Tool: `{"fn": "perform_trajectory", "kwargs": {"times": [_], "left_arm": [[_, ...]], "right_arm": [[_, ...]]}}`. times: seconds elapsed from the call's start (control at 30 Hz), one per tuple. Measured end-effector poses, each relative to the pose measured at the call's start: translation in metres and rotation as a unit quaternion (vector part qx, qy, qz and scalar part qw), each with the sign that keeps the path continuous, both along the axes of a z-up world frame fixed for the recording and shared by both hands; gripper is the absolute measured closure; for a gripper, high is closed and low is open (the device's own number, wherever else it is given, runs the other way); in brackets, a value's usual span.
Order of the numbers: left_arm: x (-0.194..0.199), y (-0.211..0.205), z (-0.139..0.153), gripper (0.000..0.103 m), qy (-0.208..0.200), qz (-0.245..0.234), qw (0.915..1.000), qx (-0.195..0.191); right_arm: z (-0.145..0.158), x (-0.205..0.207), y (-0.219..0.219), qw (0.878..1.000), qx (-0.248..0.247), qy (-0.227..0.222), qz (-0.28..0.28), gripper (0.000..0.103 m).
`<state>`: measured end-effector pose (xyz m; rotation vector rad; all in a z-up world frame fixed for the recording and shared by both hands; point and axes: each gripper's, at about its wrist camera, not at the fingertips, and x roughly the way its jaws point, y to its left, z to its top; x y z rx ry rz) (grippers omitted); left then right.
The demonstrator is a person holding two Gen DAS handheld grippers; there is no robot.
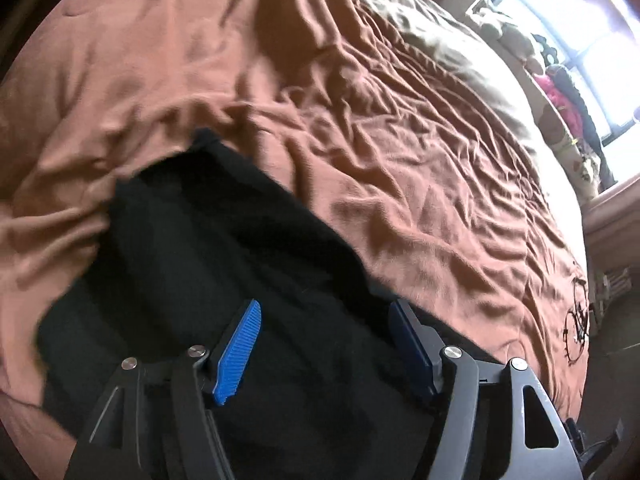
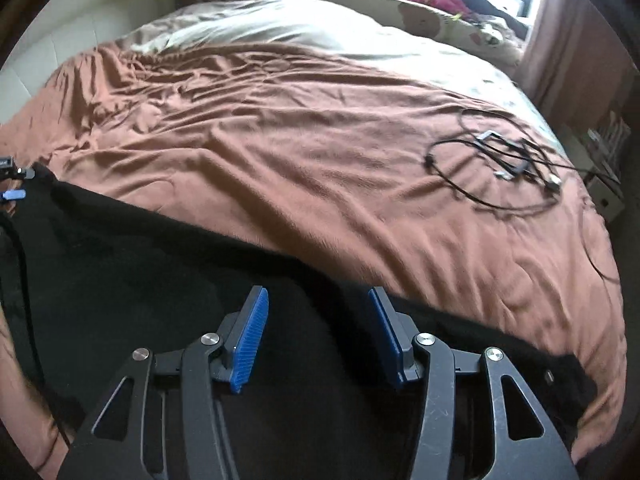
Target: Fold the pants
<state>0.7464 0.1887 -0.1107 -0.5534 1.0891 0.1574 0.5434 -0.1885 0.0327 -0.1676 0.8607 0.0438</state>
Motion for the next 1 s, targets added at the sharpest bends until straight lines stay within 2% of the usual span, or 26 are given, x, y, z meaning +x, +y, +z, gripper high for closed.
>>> {"fn": "perform_trajectory", "kwargs": {"times": [0.3,0.4,0.5,0.73,1.0], "left_arm": [[-0.066,0.043,0.040,0.034,-0.046,0.009,0.9986,0.026],[-0.085,0.049,0.047,0.034,-0.050,0.008,0.9983,0.028],[-0.104,0.056,0.051,0.034,-0.055,0.006,0.9980,0.029],[-0.149,0.074,0.047,0.036,-0.060,0.010,0.9980,0.018],[-0.177,0.086,0.019,0.038,-0.046,0.018,0.9987,-0.008]], "right_arm": [[0.019,-0.088,-0.040,0.998,0.052,-0.021,-0.014,0.054],[0.027,-0.114,-0.056,0.998,0.058,-0.031,-0.022,0.054],[0.031,-0.139,-0.073,0.995,0.088,-0.032,-0.038,0.053],[0.036,-0.205,-0.097,0.992,0.104,-0.044,-0.065,0.053],[0.024,-0.259,-0.128,0.986,0.129,-0.041,-0.102,0.053]]}}
